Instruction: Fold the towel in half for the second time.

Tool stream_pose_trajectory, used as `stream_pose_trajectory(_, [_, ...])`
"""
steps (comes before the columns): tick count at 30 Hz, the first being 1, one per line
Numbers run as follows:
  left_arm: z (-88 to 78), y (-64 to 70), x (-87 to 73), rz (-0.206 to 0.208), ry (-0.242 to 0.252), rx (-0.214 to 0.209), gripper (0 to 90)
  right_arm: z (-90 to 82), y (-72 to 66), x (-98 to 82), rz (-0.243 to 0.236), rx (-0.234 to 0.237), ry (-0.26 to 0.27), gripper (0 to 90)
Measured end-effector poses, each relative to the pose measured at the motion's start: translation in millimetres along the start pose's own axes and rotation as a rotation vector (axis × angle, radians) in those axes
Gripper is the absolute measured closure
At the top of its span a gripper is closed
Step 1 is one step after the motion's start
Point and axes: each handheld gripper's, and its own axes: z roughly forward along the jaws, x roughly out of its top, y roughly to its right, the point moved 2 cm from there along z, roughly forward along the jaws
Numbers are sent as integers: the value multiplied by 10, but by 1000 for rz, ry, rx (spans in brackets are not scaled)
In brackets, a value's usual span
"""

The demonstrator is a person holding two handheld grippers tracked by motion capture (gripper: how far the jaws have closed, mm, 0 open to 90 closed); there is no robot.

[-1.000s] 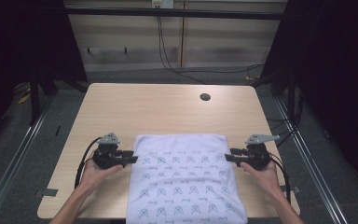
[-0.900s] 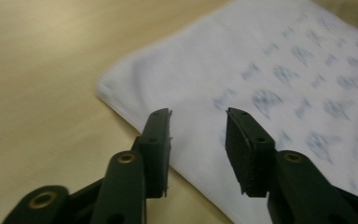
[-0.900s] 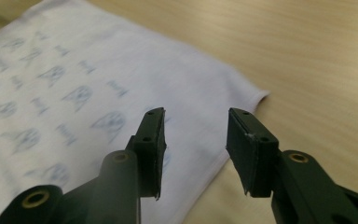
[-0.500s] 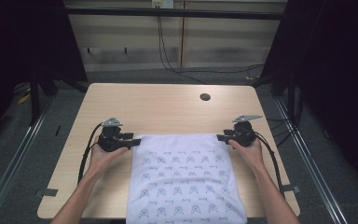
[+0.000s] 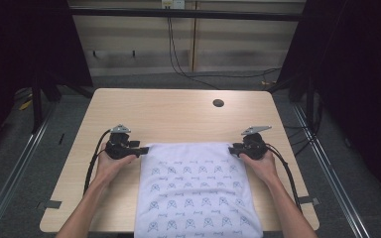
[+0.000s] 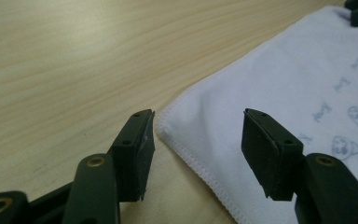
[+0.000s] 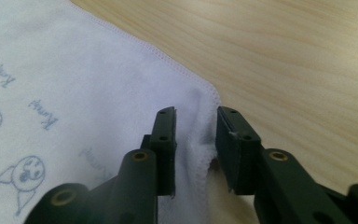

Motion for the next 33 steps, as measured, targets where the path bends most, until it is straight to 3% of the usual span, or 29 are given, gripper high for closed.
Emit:
stream_pose_trajectory(3, [78,56,-23,-8,-20,0,411,-11,-5,-11,6,12,-3,791])
stream_pose_trajectory(6, [150,112,-11,27,-27,44,427,-18,12,-26,28,34,4,833])
stream_pose_trajectory(8, [158,126,-1,32,-35,25,439,-24,21,-36,44,42,5,847])
stream_pose_trajectory(12, [185,222,-7,69,-53,-32,741,-26,41,-42,67,61,12,860])
stream_pose_trajectory(14, [176,237,-16,78,-53,-42,844,-44,40,-32,71,69,19,864])
stream_pose_trajectory(17, [79,217,4,29,1,-96,855,-122,56,1,88,83,56,866])
stream_pose_trajectory(20, [-89,219,65,15,62,-165,854,-251,85,68,99,102,110,867])
stream_pose_trajectory(24, [-293,236,191,33,132,-153,856,-470,120,231,111,125,200,868])
stream_pose_trajectory(26, [-365,226,280,22,167,-137,856,-573,131,343,110,128,233,868])
stream_pose_trajectory(33, [-594,156,704,25,261,-116,856,-967,168,848,79,115,349,870])
